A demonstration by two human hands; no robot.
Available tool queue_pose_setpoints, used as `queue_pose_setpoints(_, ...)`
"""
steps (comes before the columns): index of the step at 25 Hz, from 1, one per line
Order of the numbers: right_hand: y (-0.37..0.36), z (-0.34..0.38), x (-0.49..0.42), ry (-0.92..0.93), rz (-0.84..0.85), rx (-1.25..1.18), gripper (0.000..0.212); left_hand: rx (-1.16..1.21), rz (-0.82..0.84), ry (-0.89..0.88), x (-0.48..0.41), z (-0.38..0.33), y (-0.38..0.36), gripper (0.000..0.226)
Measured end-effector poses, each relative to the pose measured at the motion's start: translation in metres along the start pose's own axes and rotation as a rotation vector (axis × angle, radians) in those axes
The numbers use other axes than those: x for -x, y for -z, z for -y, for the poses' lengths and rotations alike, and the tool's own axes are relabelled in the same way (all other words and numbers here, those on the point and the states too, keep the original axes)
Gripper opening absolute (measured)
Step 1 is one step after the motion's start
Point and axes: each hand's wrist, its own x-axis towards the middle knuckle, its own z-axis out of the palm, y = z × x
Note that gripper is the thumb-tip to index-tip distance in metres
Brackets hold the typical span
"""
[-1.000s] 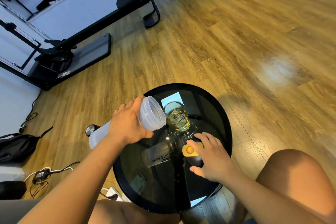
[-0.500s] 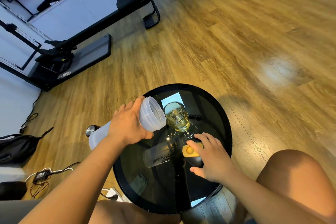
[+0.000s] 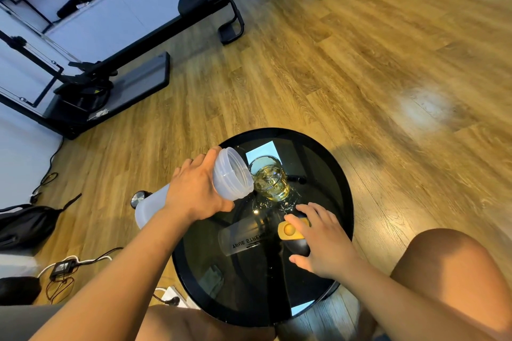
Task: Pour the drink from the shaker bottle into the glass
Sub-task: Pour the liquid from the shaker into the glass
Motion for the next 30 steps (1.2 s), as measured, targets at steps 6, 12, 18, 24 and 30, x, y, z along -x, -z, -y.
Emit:
queue_pose_setpoints(6, 0.0006, -0.0001, 0.0007, 0.002, -0.002, 0.003, 0.083, -0.012, 0.000, -0.008, -0.0008, -0.0002, 0.0002, 0.115)
queue_pose_setpoints(12, -0.0002, 0.0000, 0.0004, -0.001, -0.006, 0.010, 0.083, -0.012, -0.012, -0.003, -0.0007, 0.0008, -0.0024, 0.115)
queue_pose_setpoints(18, -0.0013, -0.0004, -0.0004, 0.002, -0.001, 0.012, 0.082, -0.022, -0.010, 0.005, -0.0028, 0.0015, -0.0012, 0.117)
queue_pose_setpoints(24, -0.0018, -0.0005, -0.0002, -0.003, 0.002, 0.013, 0.083, -0.039, -0.006, 0.002, -0.0039, -0.0002, 0.0020, 0.120)
queue_pose_setpoints(30, -0.0011, -0.0008, 0.0002, -0.001, 0.000, 0.010, 0.083, -0.050, -0.005, -0.001, -0.0033, -0.0013, 0.0040, 0.121)
